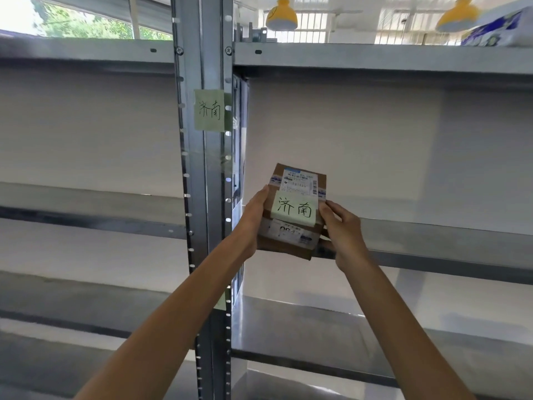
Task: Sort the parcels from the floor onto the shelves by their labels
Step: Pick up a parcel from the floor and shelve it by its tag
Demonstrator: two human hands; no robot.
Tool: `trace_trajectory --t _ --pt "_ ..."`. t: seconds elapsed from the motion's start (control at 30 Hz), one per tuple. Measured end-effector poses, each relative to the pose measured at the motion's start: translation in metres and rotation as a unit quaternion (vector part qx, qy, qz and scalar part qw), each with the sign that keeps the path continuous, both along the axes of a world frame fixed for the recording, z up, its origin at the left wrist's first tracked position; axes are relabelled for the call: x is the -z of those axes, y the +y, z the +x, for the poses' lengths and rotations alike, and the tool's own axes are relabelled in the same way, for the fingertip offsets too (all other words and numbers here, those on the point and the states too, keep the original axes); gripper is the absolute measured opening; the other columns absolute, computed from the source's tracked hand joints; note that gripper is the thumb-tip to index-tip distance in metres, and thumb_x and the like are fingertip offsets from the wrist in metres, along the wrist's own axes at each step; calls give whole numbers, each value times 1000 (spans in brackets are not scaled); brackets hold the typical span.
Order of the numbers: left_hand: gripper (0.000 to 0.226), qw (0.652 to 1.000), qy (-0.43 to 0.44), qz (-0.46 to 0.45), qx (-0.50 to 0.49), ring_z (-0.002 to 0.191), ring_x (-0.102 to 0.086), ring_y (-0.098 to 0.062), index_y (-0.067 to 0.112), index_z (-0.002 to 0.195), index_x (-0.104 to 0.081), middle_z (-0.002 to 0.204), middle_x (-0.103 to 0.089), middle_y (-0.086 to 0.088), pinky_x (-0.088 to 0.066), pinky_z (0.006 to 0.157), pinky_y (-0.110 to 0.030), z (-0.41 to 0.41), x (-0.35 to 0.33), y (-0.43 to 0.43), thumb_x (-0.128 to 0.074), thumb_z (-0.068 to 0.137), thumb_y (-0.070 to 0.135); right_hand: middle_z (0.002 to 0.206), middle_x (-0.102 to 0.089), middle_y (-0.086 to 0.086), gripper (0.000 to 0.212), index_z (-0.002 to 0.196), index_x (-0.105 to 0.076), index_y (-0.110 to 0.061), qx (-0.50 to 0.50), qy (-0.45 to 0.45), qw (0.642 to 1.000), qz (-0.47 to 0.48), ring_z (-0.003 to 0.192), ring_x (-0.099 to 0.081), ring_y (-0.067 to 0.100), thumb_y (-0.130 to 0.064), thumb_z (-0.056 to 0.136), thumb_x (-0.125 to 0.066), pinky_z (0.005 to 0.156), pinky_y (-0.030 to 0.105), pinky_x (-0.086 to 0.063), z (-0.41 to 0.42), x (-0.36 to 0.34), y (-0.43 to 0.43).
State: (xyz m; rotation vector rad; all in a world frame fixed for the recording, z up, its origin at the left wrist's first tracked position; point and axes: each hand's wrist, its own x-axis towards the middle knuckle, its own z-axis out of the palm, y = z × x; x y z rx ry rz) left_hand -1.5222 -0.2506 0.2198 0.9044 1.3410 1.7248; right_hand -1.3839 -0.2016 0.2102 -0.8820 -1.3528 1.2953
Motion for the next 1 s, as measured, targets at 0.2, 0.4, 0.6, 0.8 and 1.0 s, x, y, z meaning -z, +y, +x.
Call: trace_trajectory --t 0.2,0.4,0.6,0.8,1.0 --pt "42 999 -20 -45 -8 72 -65 -24 23 92 -63 79 -69 -6 -54 73 -39 -23 2 28 -32 96 50 112 -68 6 30 118 -61 -17 -37 -54 998 -8 88 -64 18 -32 97 -46 66 28 -52 -25 -1 39" --pt "41 998 14 -61 -26 64 -65 -20 21 84 -64 70 -70 -3 -54 62 -30 -37 18 62 -35 96 47 119 -64 9 35 125 -52 -14 -61 -82 994 -28 96 -64 19 -31 98 -36 76 34 -57 -52 17 62" --pt "42 993 66 -77 -58 76 -69 -21 18 96 -65 84 -72 -6 -55 70 -31 -58 28 82 -35 95 48 131 -58 1 42 133 -45 -25 -73 -171 982 30 114 -57 20 -41 99 -25 101 42 -45 -65 22 82" --pt "38 994 77 -55 -58 91 -70 -27 18 113 -57 103 -72 -11 -57 83 -41 -76 34 94 -37 95 45 147 -42 -1 59 148 -23 -28 -96 -204 974 37 131 -44 21 -54 96 -24 112 44 -33 -78 24 90" --pt "50 991 76 -32 -101 69 -63 -11 8 125 -47 84 -65 -1 -47 41 -13 -80 29 97 -33 96 47 143 -47 -1 52 147 -26 -25 -129 -172 976 30 124 -50 16 -45 99 -28 95 26 -41 -80 22 91"
